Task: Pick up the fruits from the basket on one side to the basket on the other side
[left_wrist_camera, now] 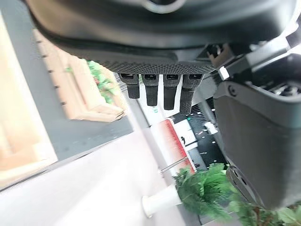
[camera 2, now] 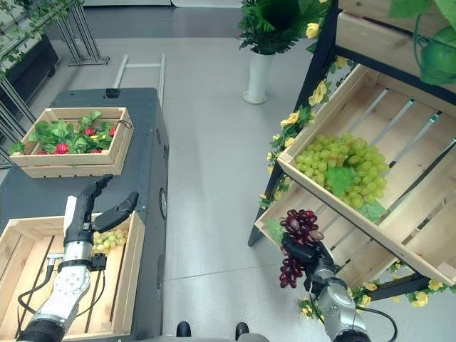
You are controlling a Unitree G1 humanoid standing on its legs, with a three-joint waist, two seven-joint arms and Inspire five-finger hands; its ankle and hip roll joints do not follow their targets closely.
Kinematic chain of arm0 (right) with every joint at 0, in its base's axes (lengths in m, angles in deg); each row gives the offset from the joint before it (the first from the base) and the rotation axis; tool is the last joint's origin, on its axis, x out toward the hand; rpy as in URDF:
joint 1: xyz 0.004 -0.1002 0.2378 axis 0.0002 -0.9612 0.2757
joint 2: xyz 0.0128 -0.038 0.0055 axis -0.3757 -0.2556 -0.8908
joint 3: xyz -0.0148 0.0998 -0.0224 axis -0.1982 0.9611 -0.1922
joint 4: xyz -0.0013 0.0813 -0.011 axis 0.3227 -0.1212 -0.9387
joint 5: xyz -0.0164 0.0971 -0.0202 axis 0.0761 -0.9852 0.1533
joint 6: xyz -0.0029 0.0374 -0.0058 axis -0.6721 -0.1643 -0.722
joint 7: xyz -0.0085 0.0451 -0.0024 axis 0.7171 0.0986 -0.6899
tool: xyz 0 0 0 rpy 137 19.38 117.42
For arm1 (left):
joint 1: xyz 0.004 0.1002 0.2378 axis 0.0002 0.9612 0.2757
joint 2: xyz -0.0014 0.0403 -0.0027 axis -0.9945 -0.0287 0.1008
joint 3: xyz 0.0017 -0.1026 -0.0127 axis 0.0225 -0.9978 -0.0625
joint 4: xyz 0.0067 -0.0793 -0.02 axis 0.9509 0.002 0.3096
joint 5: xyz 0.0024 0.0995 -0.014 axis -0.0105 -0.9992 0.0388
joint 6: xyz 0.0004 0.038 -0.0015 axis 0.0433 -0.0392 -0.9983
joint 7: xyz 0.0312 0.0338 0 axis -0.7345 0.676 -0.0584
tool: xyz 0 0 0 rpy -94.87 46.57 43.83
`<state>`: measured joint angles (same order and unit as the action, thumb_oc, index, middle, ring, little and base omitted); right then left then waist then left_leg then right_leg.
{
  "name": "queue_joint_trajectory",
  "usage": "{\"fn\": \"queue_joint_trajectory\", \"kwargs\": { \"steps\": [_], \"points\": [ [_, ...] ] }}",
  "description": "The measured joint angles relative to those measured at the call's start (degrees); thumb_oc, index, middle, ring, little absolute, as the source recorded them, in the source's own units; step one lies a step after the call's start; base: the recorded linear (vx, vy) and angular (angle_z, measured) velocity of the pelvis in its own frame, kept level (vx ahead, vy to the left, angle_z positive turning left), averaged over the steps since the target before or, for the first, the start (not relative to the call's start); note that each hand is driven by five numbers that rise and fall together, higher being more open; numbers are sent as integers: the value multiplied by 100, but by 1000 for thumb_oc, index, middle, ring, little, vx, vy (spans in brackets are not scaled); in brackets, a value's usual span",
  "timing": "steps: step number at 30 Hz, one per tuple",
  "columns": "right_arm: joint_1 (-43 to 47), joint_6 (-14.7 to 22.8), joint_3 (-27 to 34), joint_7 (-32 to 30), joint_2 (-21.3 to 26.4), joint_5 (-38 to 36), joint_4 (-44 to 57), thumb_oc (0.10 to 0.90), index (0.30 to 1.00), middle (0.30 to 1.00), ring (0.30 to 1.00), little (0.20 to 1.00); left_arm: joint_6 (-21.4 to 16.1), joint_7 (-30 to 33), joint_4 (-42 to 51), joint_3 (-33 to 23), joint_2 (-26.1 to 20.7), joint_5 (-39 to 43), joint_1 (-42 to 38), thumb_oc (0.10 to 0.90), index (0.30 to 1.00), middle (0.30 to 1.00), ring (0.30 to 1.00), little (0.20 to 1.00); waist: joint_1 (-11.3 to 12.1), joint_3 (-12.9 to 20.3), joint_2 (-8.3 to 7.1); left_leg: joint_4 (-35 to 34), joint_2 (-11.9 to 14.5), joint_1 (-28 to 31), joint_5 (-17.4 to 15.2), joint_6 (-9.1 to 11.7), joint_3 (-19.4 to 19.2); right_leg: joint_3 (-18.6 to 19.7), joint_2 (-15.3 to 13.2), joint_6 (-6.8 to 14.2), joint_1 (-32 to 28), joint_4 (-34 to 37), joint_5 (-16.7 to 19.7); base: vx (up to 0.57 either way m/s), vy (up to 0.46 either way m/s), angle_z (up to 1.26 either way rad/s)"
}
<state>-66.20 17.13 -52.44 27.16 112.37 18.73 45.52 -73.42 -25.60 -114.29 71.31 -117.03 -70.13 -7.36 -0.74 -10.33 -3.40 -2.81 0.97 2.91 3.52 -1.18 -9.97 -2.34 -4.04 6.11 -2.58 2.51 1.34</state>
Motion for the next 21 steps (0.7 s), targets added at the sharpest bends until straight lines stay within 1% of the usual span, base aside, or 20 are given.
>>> {"fn": "queue_joint_trajectory", "kwargs": {
  "steps": [3,4,5,6,7,8,9,10,12,13,14,15,17,21],
  "points": [
    [491,160,198,-365,67,21,-3,400,300,300,300,300,1,-6,-3,16,-1,0,-347,800,900,900,900,900,1,-627,-104,321,11,-350,-18,-17,6,-61,-21,-15,383,-376,-14,-197,-19,-2],
    [673,254,202,-526,164,185,-3,400,300,300,300,300,1,5,3,87,-18,1,-537,800,900,900,900,900,2,-842,-92,539,25,-562,-68,-23,19,-188,-49,-47,610,-616,-48,-162,-9,2],
    [769,285,216,-587,225,223,-7,400,300,300,300,300,2,3,5,105,-18,-2,-630,800,900,900,900,900,9,-965,-96,612,21,-639,-73,-24,19,-210,-61,-46,692,-712,-66,-94,-6,7],
    [1000,310,225,-765,351,293,-7,400,300,300,300,300,2,-10,21,162,-20,1,-811,800,900,900,900,900,13,-1214,-67,768,22,-812,-81,-35,24,-294,-93,-62,869,-908,-88,-112,-8,5],
    [1176,312,332,-874,425,403,-7,400,300,300,300,300,2,-29,31,223,-20,1,-947,800,900,900,900,900,17,-1424,-37,897,27,-930,-90,-45,35,-300,-110,-95,1007,-1083,-142,-88,-7,7],
    [1269,319,359,-953,472,406,-10,400,300,300,300,300,10,-42,66,261,-26,21,-1001,800,900,900,900,900,22,-1510,-16,1012,28,-1031,-110,-44,35,-319,-118,-86,1106,-1209,-159,-96,1,7],
    [1443,336,405,-1089,624,453,-34,400,300,300,300,300,30,-84,203,368,-51,91,-1129,800,900,900,900,900,17,-1707,15,1281,45,-1241,-209,-69,52,-331,-153,-119,1319,-1485,-299,-68,0,8],
    [1573,381,429,-1193,732,511,-102,400,300,300,300,300,50,-121,321,426,-55,102,-1192,800,900,900,900,900,26,-1820,48,1452,57,-1410,-246,-68,54,-336,-165,-122,1494,-1683,-359,-79,-3,8],
    [1710,394,525,-1251,887,621,-237,400,300,300,300,300,101,-186,472,637,-109,121,-1292,800,900,900,900,900,53,-1892,95,1806,70,-1753,-342,-55,113,-353,-187,-158,1846,-2089,-520,-55,-8,12],
    [1776,398,527,-1252,964,620,-376,400,300,300,300,300,115,-205,497,782,-148,126,-1358,800,900,900,900,900,58,-1927,117,2020,76,-1876,-424,-38,172,-400,-205,-197,1943,-2288,-609,-45,-6,16],
    [1797,399,534,-1252,999,618,-439,400,300,300,300,300,116,-230,507,844,-163,124,-1388,800,900,900,900,900,59,-1947,122,2126,83,-1925,-471,-27,191,-410,-207,-190,1984,-2391,-676,-33,-12,12],
    [1836,405,535,-1252,1068,618,-555,400,300,300,300,300,134,-257,580,971,-201,181,-1433,800,900,900,900,900,83,-1952,119,2374,99,-2064,-580,-3,208,-411,-220,-233,2126,-2649,-777,-26,-10,7],
    [1954,408,536,-1256,1299,622,-797,400,300,300,300,300,243,-317,773,1167,-235,326,-1570,800,900,900,900,900,112,-2002,168,2911,107,-2375,-813,16,304,-416,-245,-256,2402,-3150,-1019,-24,-11,7],
    [2090,408,536,-1354,1627,623,-923,400,300,300,300,300,302,-349,952,1319,-318,341,-1688,800,900,900,900,900,155,-2023,189,3708,155,-2879,-1169,59,369,-416,-278,-286,2871,-3927,-1365,-4,-23,1]
  ]
}}
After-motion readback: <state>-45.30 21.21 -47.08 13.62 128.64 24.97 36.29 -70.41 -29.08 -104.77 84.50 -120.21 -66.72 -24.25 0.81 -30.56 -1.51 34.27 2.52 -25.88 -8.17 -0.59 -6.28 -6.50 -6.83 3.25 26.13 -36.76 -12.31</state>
